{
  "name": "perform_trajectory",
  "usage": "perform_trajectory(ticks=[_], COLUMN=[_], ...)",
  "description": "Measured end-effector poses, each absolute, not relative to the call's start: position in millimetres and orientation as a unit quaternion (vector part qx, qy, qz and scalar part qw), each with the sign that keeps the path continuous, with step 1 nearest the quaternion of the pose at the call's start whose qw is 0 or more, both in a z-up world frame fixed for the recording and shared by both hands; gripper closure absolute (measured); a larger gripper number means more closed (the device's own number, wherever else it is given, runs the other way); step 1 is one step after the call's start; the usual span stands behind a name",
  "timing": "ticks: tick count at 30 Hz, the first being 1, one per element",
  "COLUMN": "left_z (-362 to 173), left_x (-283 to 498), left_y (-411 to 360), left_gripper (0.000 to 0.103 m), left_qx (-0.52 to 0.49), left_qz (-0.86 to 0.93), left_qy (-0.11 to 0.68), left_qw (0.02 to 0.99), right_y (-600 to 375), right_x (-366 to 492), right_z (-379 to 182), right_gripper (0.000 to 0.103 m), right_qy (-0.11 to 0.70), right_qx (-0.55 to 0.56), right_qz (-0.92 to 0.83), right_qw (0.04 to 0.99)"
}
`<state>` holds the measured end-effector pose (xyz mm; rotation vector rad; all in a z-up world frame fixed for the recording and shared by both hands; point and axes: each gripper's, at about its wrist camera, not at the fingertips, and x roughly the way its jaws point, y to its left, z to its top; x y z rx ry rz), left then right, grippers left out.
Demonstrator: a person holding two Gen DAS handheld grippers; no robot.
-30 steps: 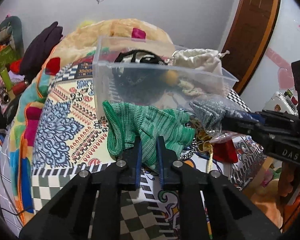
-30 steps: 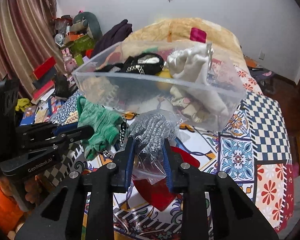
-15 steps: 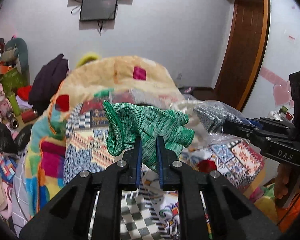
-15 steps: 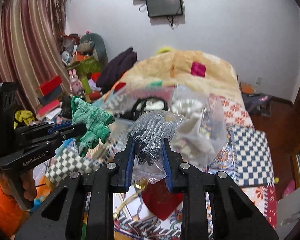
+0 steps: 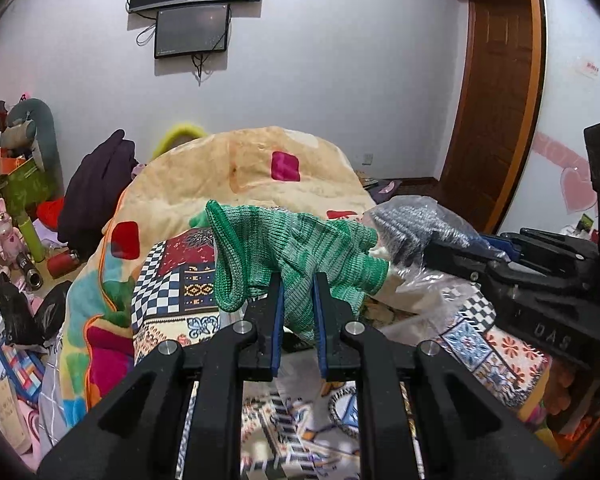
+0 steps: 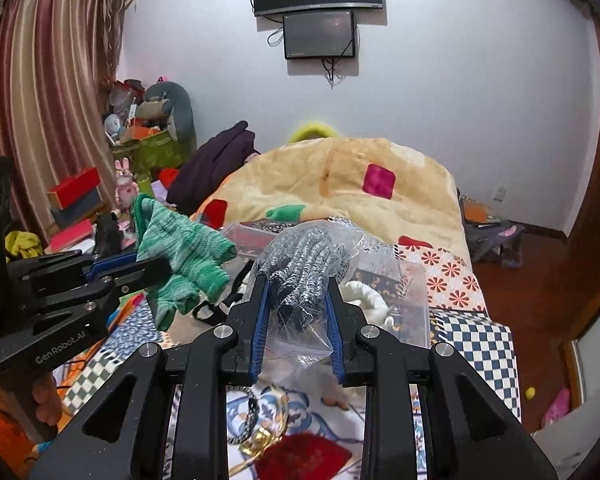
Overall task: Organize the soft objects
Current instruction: 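Carry the glove and bagged scrubber into the clear box while both tools release them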
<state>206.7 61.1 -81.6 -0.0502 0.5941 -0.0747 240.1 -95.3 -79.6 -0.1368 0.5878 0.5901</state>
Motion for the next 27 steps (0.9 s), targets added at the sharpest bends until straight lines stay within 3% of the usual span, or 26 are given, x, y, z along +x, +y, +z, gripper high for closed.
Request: perform_trajectory(ticks=[13,16,19,22,27], left_z=[-122,-127,-127,-123,-110], left_x=[259,264,264,257,243], left_y=[52,51,52,51,47], left_gripper=[0.090,0.083,0.070,0.059,0.055], left_qx=[-0.034,-0.040,-0.045,-0.040,-0.026], left_qz=[-0.039,-0.045,-0.049,-0.050,-0.053], left_qy=[0.368,0.382,0.385,0.374,0.359], left_qw=[0.928,0.922,0.921,0.925,0.931], right_y=[-83,-85,-87,-91,-99], right_x=[276,276,274,271,258], right_z=[-120,-124,-122,-117,-103], right_gripper=[0.077,0.077,0.074,0.066,0.049], right_qy=[0.346,0.347,0.350,0.351,0.326], right_qx=[-0.076,-0.086,-0.085,-0.080,-0.079], right_qz=[0.262,0.252,0.255,0.261,0.265], right_qw=[0.898,0.899,0.897,0.896,0.904])
